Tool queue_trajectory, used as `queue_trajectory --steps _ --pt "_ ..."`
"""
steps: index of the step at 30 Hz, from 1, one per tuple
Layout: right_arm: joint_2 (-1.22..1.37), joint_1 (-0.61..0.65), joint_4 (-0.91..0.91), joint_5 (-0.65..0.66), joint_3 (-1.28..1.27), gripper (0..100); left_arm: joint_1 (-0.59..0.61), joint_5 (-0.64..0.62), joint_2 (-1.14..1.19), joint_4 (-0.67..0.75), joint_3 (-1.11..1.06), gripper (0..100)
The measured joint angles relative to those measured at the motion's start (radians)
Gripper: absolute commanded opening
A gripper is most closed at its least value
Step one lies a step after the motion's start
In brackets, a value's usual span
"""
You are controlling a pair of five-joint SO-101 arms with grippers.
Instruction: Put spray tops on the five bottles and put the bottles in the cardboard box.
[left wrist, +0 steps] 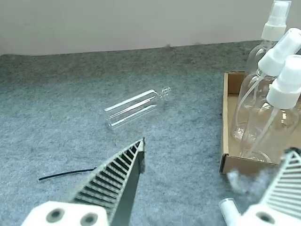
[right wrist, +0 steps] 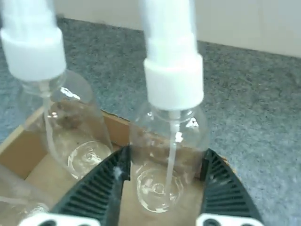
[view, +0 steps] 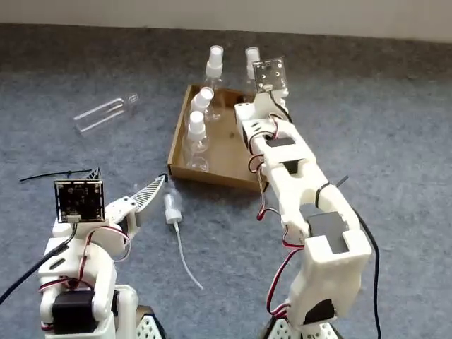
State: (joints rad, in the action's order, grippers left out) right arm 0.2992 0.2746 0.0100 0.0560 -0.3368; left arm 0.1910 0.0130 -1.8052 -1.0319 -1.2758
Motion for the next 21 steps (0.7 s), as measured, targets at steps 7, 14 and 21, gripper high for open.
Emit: queue_trajectory --steps 7,14,21 --pt "0.002 0.002 -0.006 0.000 -0.002 17.7 0.000 0.000 -0.008 0.000 0.000 39" --pt "-0.060 -0.002 -0.008 0.000 -0.003 17.7 0.000 0.000 -0.008 0.000 0.000 39" --pt "-0.092 0.000 -0.008 0.000 -0.003 17.8 0.000 0.000 -0.008 0.000 0.000 39"
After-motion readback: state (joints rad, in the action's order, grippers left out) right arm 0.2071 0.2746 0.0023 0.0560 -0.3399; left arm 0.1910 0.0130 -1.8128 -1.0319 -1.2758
